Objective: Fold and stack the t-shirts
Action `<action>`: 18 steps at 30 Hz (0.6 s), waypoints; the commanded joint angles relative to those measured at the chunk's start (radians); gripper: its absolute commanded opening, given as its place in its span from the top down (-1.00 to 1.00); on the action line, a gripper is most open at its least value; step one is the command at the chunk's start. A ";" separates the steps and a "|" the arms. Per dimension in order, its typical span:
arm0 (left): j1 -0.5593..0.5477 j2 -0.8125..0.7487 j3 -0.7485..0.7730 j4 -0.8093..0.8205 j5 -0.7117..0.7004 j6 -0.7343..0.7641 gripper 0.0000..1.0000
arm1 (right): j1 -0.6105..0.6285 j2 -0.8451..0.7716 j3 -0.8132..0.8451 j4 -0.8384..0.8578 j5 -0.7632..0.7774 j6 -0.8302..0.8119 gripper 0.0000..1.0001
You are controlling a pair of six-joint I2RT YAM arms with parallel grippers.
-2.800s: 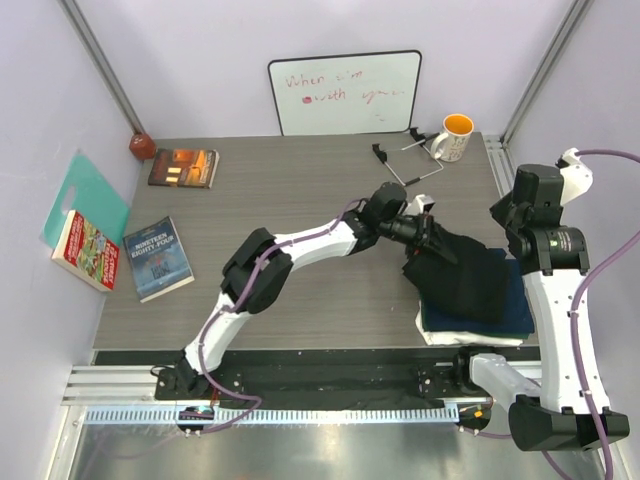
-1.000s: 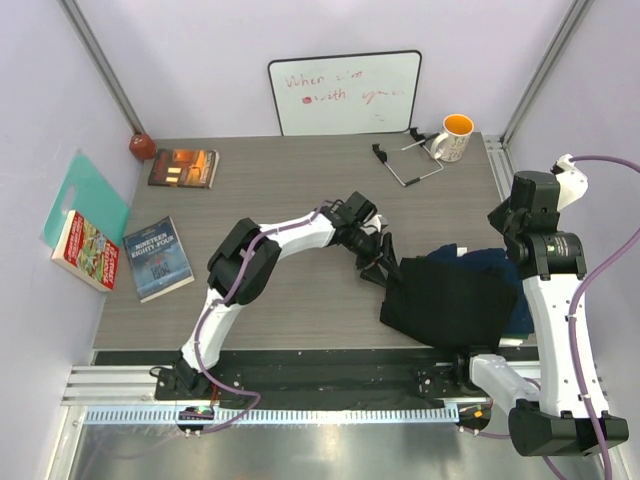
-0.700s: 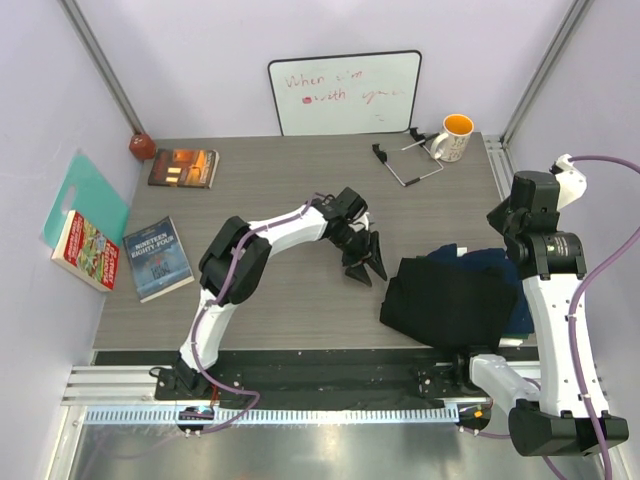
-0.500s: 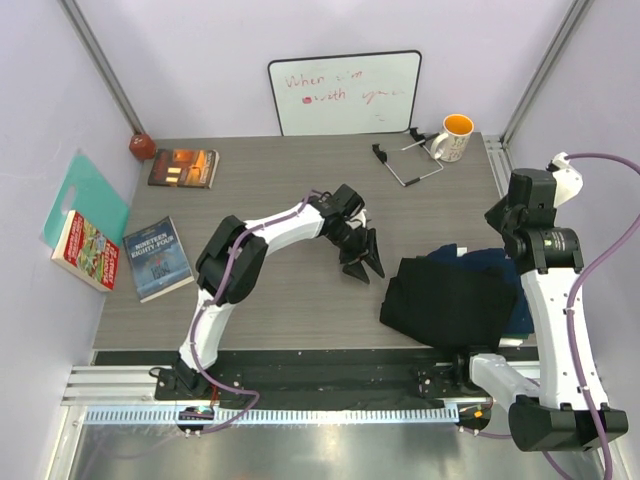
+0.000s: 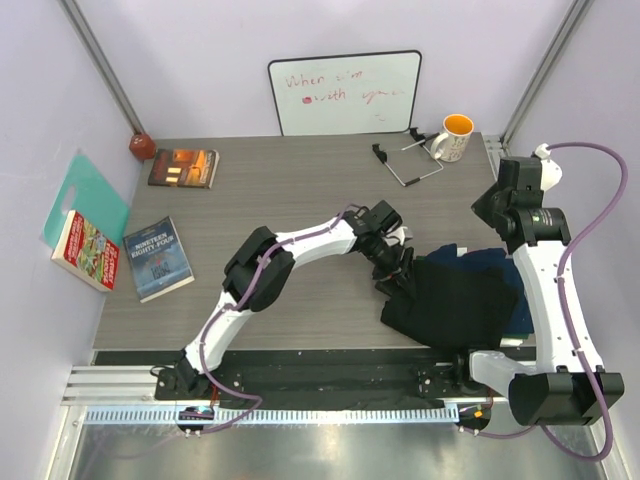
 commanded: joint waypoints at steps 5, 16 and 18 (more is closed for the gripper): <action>0.069 -0.076 -0.045 0.092 0.068 -0.004 0.07 | 0.003 0.041 0.090 0.057 -0.079 0.020 0.62; 0.387 -0.317 -0.334 0.007 -0.084 0.108 0.10 | 0.004 0.165 0.107 0.109 -0.313 -0.030 0.61; 0.402 -0.325 -0.284 -0.077 -0.151 0.185 0.08 | 0.007 0.219 0.108 0.118 -0.401 -0.040 0.61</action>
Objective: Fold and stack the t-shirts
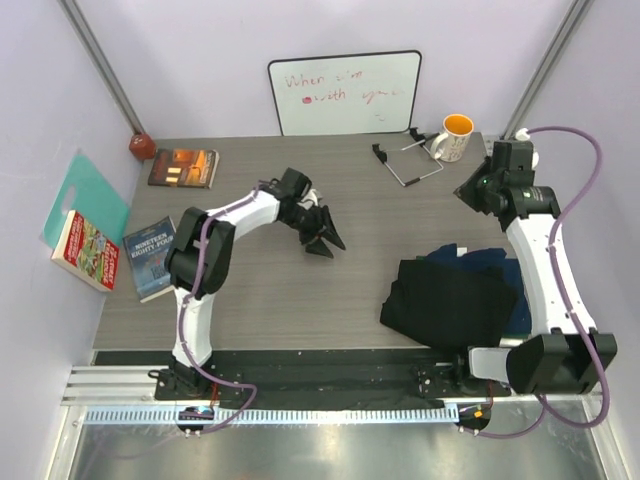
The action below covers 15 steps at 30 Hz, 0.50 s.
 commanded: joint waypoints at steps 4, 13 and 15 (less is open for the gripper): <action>0.010 -0.079 0.225 -0.321 -0.315 0.203 0.07 | 0.088 0.161 0.015 0.076 -0.309 -0.073 0.60; 0.100 -0.099 0.264 -0.416 -0.453 0.165 0.10 | 0.330 0.456 0.211 0.039 -0.291 -0.139 0.65; 0.145 -0.110 0.244 -0.411 -0.443 0.159 0.10 | 0.328 0.493 0.263 0.030 -0.271 -0.139 0.67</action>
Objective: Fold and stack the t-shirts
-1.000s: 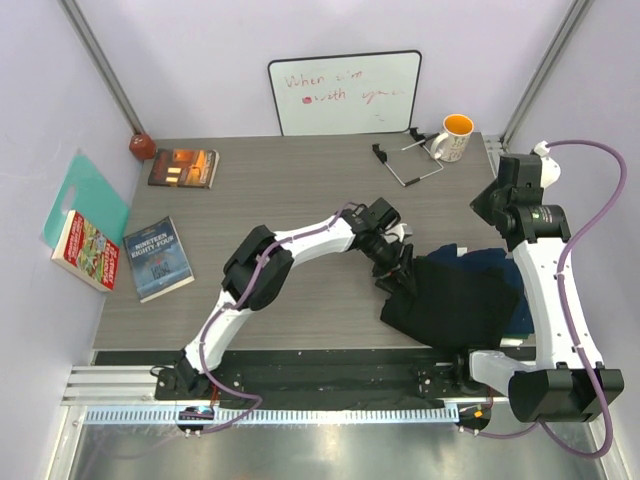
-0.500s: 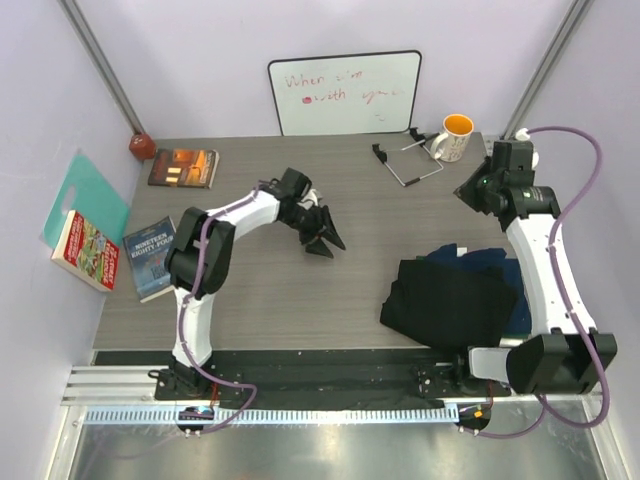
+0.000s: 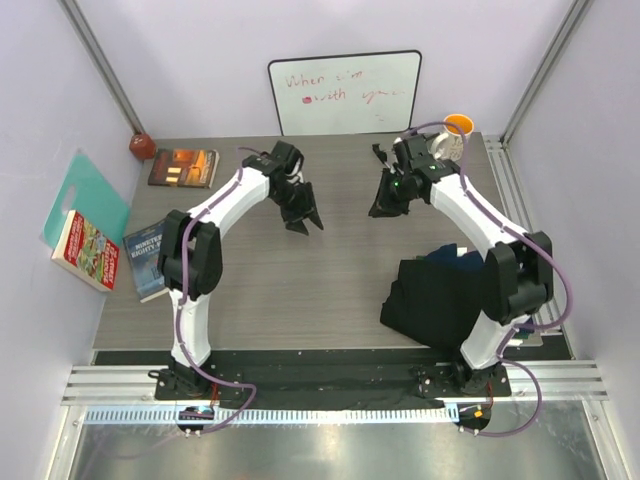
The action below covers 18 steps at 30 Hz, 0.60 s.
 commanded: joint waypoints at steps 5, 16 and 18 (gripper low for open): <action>0.171 -0.065 -0.030 -0.057 -0.015 0.028 0.12 | -0.007 0.133 0.216 -0.063 0.053 -0.056 0.67; 0.226 -0.020 0.062 -0.085 0.009 0.036 0.12 | -0.010 0.228 0.310 -0.108 0.047 -0.076 0.65; 0.226 -0.019 0.066 -0.080 0.015 0.034 0.12 | -0.010 0.235 0.319 -0.108 0.047 -0.076 0.65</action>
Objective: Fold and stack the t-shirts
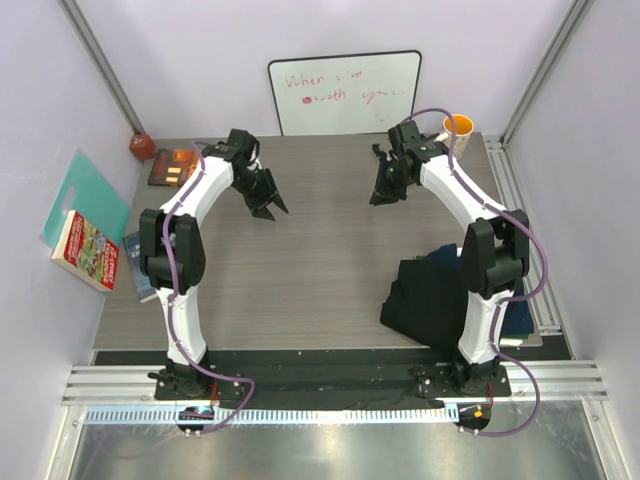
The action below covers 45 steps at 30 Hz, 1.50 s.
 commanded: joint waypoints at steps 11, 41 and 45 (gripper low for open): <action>0.010 0.009 0.065 0.021 0.055 -0.011 0.11 | -0.003 0.008 0.074 -0.030 0.022 -0.026 0.64; 0.025 0.092 0.177 0.027 0.115 -0.023 0.10 | -0.035 0.059 0.132 -0.036 0.007 -0.026 0.63; 0.027 0.089 0.175 0.036 0.134 -0.028 0.20 | -0.037 0.065 0.142 -0.041 0.004 -0.027 0.63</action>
